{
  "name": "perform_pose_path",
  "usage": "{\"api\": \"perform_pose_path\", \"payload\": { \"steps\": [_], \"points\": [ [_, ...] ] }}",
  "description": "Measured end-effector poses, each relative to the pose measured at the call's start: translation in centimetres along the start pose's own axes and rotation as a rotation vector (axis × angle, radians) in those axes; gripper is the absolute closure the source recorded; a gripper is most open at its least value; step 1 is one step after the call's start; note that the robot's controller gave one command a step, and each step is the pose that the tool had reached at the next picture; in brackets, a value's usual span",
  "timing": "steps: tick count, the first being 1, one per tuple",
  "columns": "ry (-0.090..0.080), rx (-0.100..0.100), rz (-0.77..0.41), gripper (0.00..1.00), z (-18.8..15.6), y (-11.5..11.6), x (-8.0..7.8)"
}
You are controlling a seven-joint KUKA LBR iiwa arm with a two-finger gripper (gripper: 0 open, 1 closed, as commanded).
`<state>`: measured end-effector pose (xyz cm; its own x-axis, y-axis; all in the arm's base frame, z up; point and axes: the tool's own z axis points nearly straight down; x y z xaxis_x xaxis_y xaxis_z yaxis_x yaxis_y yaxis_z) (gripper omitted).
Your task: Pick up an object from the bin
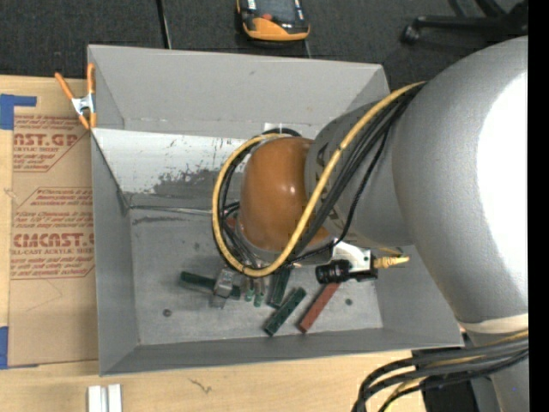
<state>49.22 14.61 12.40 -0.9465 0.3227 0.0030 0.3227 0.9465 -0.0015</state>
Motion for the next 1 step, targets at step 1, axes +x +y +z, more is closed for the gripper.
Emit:
{"api": "perform_pose_path", "payload": {
  "steps": [1],
  "points": [
    [-0.002,-0.001,0.000,1.00,-1.35,0.00,0.02]
  ]
}}
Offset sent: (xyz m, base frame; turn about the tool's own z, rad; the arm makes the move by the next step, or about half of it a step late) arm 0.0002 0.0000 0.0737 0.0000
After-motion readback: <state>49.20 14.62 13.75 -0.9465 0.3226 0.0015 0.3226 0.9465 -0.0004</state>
